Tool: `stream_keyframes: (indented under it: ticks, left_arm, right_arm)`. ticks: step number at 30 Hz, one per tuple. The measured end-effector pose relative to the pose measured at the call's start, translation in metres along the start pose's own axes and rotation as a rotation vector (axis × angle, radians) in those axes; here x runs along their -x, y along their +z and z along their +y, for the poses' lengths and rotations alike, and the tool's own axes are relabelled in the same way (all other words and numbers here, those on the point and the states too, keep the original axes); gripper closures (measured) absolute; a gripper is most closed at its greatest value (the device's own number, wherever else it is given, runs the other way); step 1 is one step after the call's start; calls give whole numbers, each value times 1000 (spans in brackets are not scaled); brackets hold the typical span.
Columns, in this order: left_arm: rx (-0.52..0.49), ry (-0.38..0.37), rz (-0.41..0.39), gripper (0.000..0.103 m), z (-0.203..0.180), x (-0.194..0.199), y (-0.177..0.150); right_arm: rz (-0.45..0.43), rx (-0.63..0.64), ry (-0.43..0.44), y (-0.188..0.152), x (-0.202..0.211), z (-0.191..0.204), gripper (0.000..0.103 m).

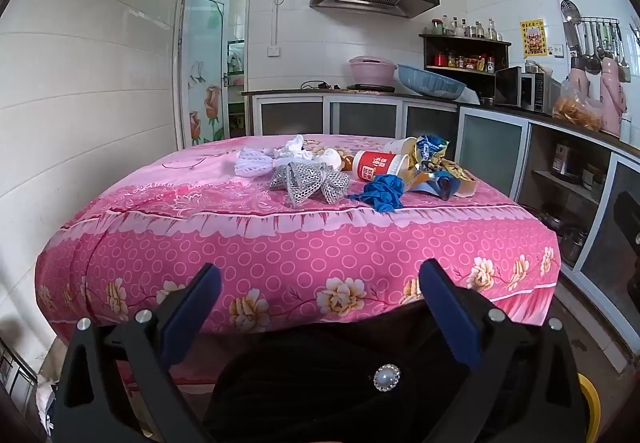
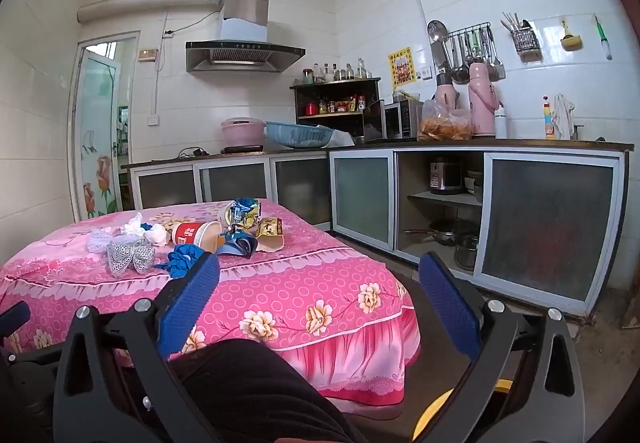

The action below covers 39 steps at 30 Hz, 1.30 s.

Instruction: Collect trash

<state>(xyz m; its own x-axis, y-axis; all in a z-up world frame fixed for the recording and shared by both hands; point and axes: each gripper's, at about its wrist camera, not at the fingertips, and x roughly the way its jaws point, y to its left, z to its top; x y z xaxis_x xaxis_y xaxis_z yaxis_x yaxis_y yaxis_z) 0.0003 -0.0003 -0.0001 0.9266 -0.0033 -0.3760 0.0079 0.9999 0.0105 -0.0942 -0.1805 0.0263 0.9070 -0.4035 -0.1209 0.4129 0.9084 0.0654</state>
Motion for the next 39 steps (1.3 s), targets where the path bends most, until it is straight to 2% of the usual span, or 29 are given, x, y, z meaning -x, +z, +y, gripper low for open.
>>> stream_keyframes:
  ticks: [17, 39]
  left_arm:
    - [-5, -6, -5, 8, -8, 2, 8]
    - [-1, -5, -8, 8, -4, 6, 2]
  right_arm:
    - [-3, -2, 0, -2, -1, -1, 7]
    - [3, -3, -2, -3, -2, -2, 7]
